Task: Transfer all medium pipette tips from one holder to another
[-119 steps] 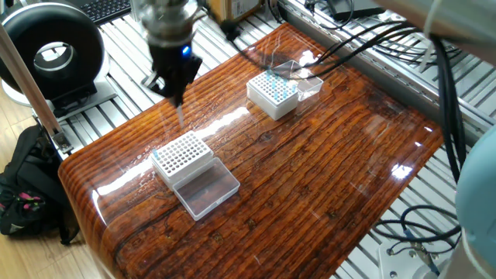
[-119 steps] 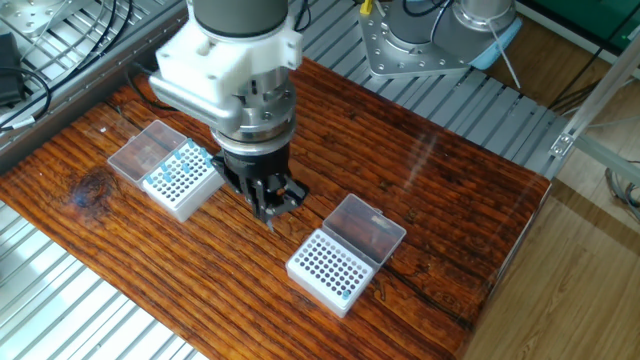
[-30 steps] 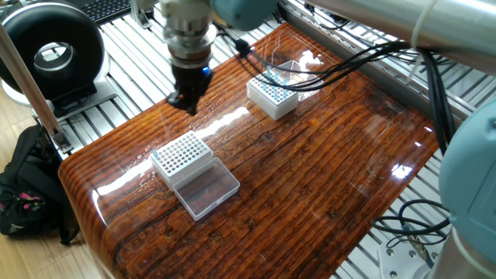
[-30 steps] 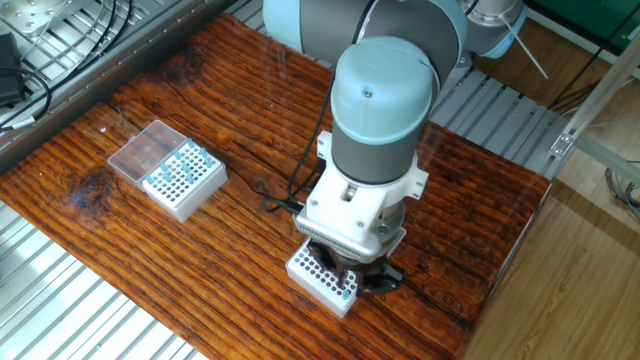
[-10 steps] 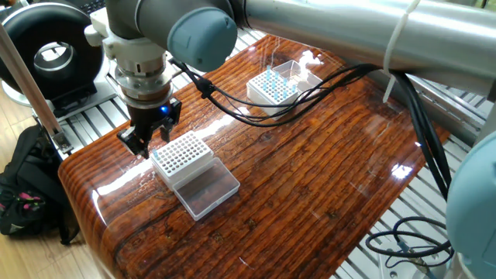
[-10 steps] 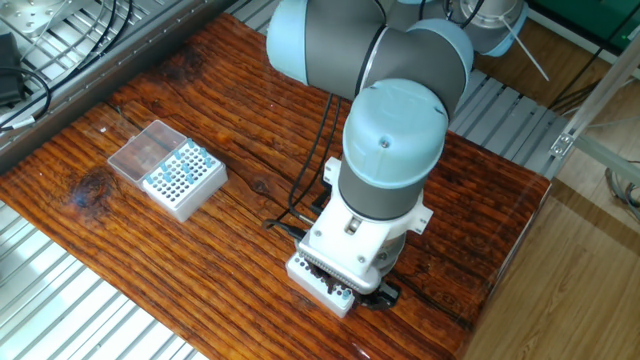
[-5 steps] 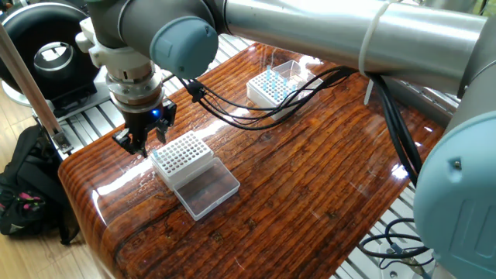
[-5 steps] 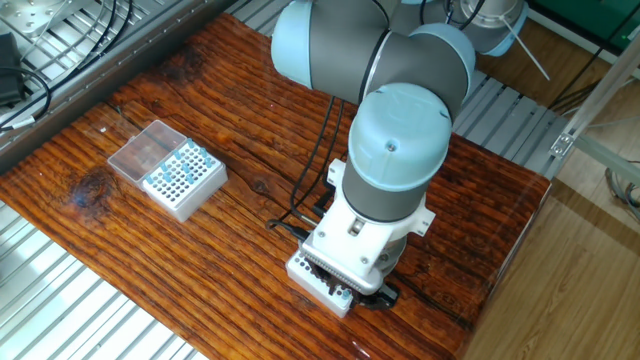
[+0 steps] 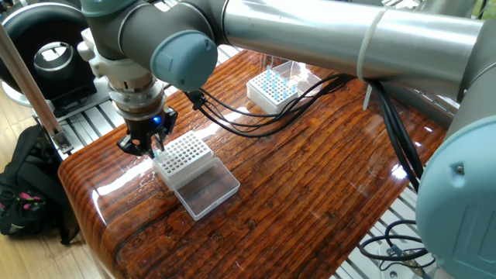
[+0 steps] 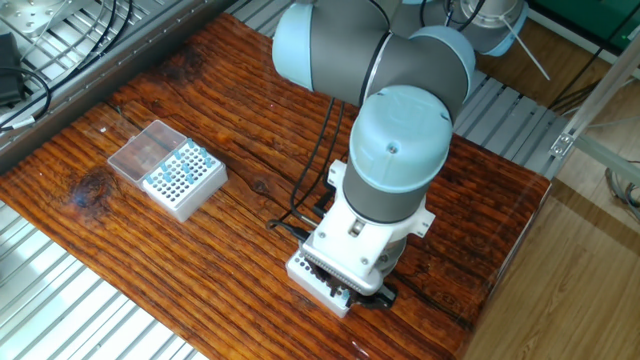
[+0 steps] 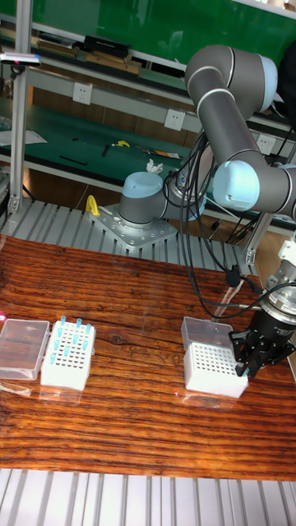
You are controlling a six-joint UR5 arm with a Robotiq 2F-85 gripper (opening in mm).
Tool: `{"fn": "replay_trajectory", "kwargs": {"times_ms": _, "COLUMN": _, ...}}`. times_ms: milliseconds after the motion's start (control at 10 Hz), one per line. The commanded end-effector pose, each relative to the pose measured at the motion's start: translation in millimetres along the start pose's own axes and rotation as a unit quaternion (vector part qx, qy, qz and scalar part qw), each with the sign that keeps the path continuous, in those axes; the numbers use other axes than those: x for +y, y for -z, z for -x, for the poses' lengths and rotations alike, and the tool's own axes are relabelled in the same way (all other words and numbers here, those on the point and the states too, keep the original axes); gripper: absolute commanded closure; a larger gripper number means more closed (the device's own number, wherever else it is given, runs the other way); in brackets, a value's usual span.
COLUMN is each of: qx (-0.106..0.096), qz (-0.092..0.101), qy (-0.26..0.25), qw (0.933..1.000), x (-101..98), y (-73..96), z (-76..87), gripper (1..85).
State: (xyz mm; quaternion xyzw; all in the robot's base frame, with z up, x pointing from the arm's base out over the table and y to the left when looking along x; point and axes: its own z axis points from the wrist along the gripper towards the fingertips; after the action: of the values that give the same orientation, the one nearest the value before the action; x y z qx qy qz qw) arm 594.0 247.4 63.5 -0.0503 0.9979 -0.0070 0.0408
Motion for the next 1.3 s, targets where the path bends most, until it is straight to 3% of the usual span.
{"fn": "replay_trajectory", "kwargs": {"times_ms": 0, "qx": 0.0, "qz": 0.005, "qy": -0.005, "qw": 1.0, "x": 1.3, "y": 0.2, "z": 0.5, "gripper": 58.0}}
{"fn": "replay_trajectory", "kwargs": {"times_ms": 300, "qx": -0.002, "qz": 0.008, "qy": -0.009, "qw": 0.9999, "x": 3.4, "y": 1.0, "z": 1.6, "gripper": 63.7}}
{"fn": "replay_trajectory", "kwargs": {"times_ms": 500, "qx": -0.002, "qz": 0.003, "qy": -0.015, "qw": 0.9999, "x": 0.8, "y": 1.0, "z": 1.2, "gripper": 72.7}}
{"fn": "replay_trajectory", "kwargs": {"times_ms": 800, "qx": -0.001, "qz": 0.003, "qy": -0.017, "qw": 0.9999, "x": 1.9, "y": 4.3, "z": 0.8, "gripper": 74.7}}
{"fn": "replay_trajectory", "kwargs": {"times_ms": 1200, "qx": 0.005, "qz": 0.013, "qy": -0.016, "qw": 0.9998, "x": 0.3, "y": 30.6, "z": 3.1, "gripper": 75.7}}
